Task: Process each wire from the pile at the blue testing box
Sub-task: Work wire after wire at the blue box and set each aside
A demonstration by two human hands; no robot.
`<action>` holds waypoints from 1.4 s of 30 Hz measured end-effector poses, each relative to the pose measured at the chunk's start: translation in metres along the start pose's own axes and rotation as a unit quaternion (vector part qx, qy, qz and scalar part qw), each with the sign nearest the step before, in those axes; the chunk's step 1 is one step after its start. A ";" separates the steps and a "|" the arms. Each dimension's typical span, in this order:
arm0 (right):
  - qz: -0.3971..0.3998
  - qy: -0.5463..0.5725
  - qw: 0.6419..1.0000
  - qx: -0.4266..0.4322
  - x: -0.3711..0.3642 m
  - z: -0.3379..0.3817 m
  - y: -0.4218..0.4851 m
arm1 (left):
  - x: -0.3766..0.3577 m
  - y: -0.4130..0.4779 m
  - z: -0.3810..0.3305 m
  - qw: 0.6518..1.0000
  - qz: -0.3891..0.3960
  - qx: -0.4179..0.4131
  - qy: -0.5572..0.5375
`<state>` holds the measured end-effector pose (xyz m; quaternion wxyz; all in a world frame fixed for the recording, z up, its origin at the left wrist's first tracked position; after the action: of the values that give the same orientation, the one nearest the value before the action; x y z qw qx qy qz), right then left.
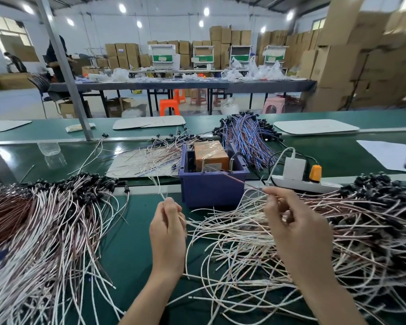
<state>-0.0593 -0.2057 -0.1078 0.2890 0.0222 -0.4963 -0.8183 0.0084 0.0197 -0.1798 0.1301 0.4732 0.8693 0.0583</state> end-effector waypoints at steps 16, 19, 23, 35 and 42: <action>0.129 -0.143 0.980 0.059 -0.014 -0.043 0.009 | 0.030 0.063 -0.008 0.927 0.061 -0.053 0.367; 0.133 -0.091 0.984 0.070 -0.033 -0.011 -0.030 | 0.060 0.092 -0.012 0.808 0.059 -0.113 0.575; 0.103 -0.015 0.992 0.074 -0.044 0.015 -0.064 | 0.088 0.106 0.003 0.643 0.118 -0.128 0.746; 0.179 0.017 0.975 0.131 -0.049 0.064 -0.040 | 0.034 0.041 -0.136 0.653 0.168 -0.548 0.495; 0.323 0.345 0.866 -0.164 -0.083 0.107 -0.037 | 0.007 -0.006 -0.196 0.689 0.184 -0.619 0.329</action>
<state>-0.0418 -0.0668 -0.1050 0.6891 0.0938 -0.2030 -0.6893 -0.0550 0.0268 0.0057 0.0857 0.3864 0.5183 0.7581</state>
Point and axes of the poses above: each hand's wrist, its own y-axis towards the middle knuckle, its own x-axis out of the back of the hand, z = x × y, the point moved 5 cm from there along y, towards the middle knuckle, and after that the axes turned 13 degrees about -z, right-handed, at the moved point
